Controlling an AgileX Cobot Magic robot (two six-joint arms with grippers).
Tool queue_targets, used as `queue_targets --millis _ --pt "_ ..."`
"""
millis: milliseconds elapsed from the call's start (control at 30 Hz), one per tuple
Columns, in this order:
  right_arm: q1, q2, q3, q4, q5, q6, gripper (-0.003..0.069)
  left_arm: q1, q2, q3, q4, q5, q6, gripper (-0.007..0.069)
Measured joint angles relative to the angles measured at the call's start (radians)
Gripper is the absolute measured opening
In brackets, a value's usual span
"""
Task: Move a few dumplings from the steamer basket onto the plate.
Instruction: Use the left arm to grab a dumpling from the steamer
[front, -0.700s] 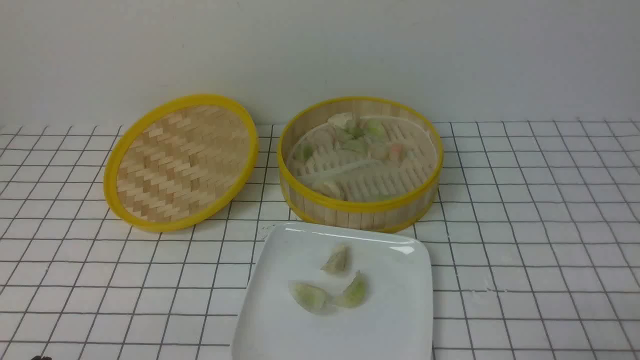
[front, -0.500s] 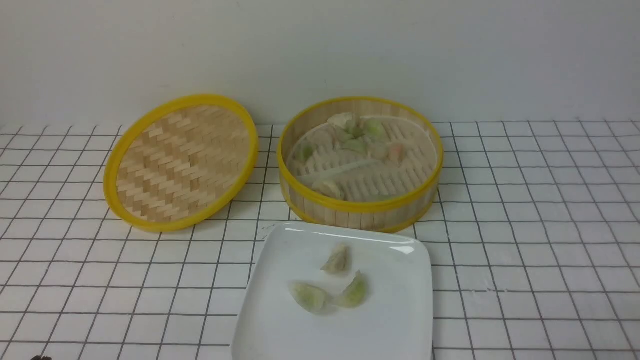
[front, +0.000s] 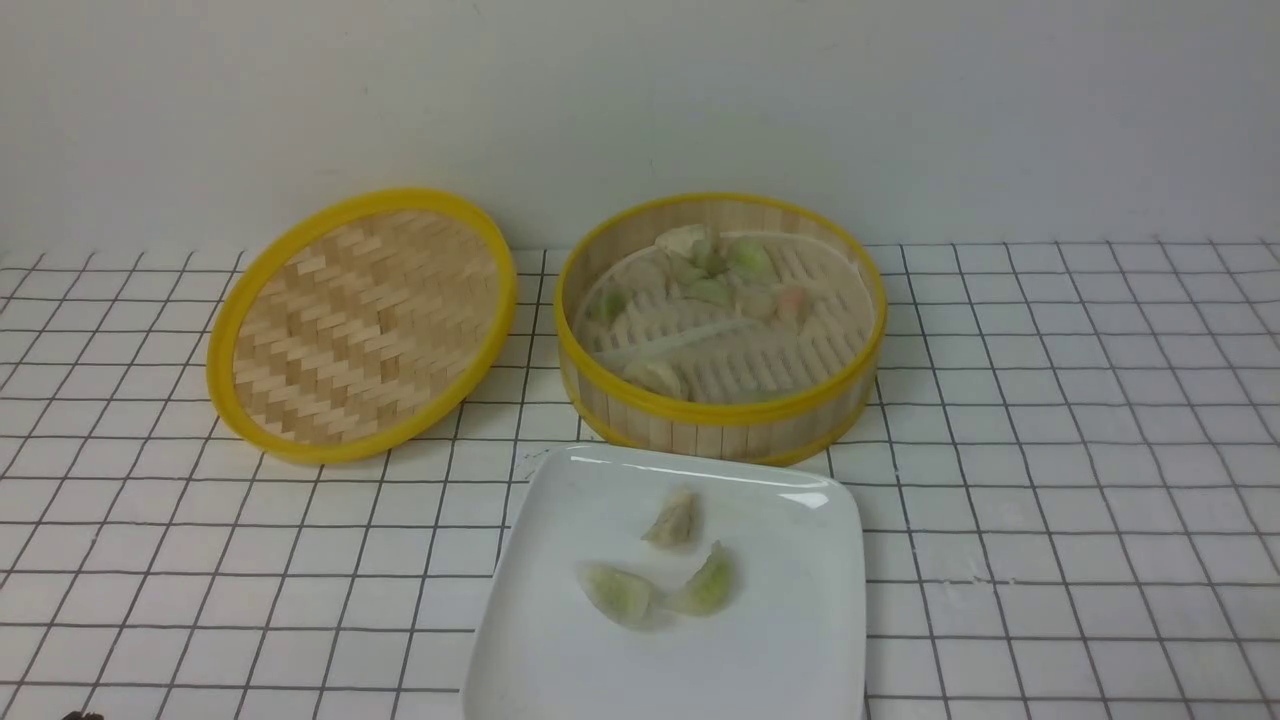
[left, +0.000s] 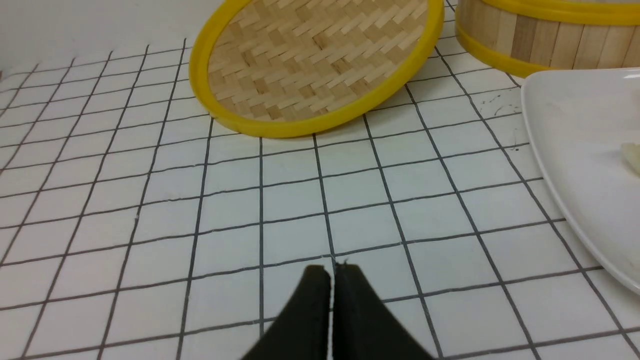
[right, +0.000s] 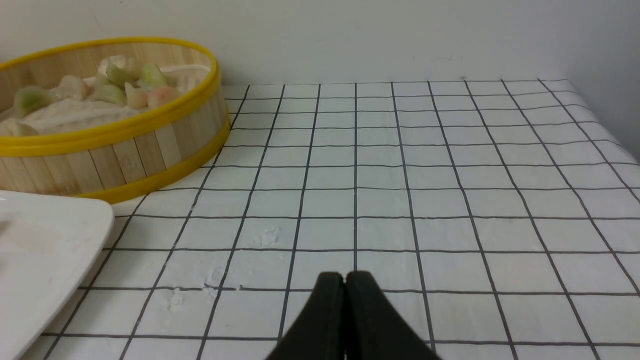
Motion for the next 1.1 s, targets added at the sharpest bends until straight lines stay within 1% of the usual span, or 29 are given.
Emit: queue_targets --millis 100,167,233,300,400,433,533,600,667,700,733,767,833,867,900,933,967,1000,1033,1067,1100 --pt "0.0 0.0 0.0 0.0 0.0 0.0 -0.0015 0.0 0.0 0.002 0.003 -0.026 0.006 -0.0006" --pt "0.0 0.0 0.0 0.0 0.0 0.0 -0.0015 0.0 0.0 0.003 -0.026 -0.066 -0.009 -0.0006" --pt "0.0 0.0 0.0 0.0 0.0 0.0 -0.0015 0.0 0.0 0.003 -0.145 -0.194 -0.086 -0.0006" --pt "0.0 0.0 0.0 0.0 0.0 0.0 -0.0015 0.0 0.0 0.003 -0.224 -0.293 -0.123 -0.0006" --pt "0.0 0.0 0.0 0.0 0.0 0.0 -0.0015 0.0 0.0 0.003 -0.309 -0.446 -0.145 -0.0006" --pt "0.0 0.0 0.0 0.0 0.0 0.0 -0.0015 0.0 0.0 0.003 -0.353 -0.539 -0.16 -0.0006" --pt "0.0 0.0 0.0 0.0 0.0 0.0 -0.0015 0.0 0.0 0.003 -0.428 -0.749 -0.214 -0.0006" --pt "0.0 0.0 0.0 0.0 0.0 0.0 -0.0015 0.0 0.0 -0.015 -0.452 -0.841 -0.258 -0.0006" --pt "0.0 0.0 0.0 0.0 0.0 -0.001 -0.0015 0.0 0.003 -0.08 -0.455 -0.829 -0.282 -0.0006" --pt "0.0 0.0 0.0 0.0 0.0 -0.001 -0.0015 0.0 0.01 -0.113 -0.452 -0.809 -0.286 -0.0006" --pt "0.0 0.0 0.0 0.0 -0.001 -0.001 -0.0015 0.0 0.056 -0.222 -0.435 -0.702 -0.291 -0.0006" --pt "0.0 0.0 0.0 0.0 -0.001 -0.001 -0.0015 0.0 0.072 -0.269 -0.423 -0.669 -0.291 -0.0006" --pt "0.0 0.0 0.001 0.005 -0.008 0.001 -0.0015 0.0 0.167 -0.422 -0.38 -0.485 -0.291 -0.0006" --pt "0.0 0.0 0.003 0.017 -0.027 0.01 -0.0015 0.0 0.248 -0.513 -0.349 -0.342 -0.291 -0.0006" --pt "0.0 0.0 0.005 0.03 -0.039 0.018 -0.0015 0.0 0.294 -0.587 -0.337 -0.265 -0.29 -0.0006" --pt "0.0 0.0 0.01 0.069 -0.086 0.041 -0.0015 0.0 0.41 -0.716 -0.318 -0.047 -0.281 -0.0006" --pt "0.0 0.0 0.011 0.096 -0.107 0.059 -0.0015 0.0 0.481 -0.788 -0.314 0.036 -0.273 -0.0006" --pt "0.0 0.0 0.011 0.135 -0.147 0.085 -0.0015 0.0 0.589 -0.872 -0.315 0.196 -0.25 -0.0006" --pt "0.0 0.0 0.011 0.175 -0.192 0.115 -0.0015 0.0 0.643 -0.933 -0.318 0.271 -0.229 -0.0006" --pt "0.0 0.0 0.011 0.207 -0.228 0.139 -0.0015 0.0 0.73 -1.001 -0.326 0.384 -0.198 -0.0006" --pt "0.0 0.0 0.011 0.23 -0.253 0.156 -0.0015 0.0 0.781 -1.037 -0.331 0.444 -0.184 -0.0006"
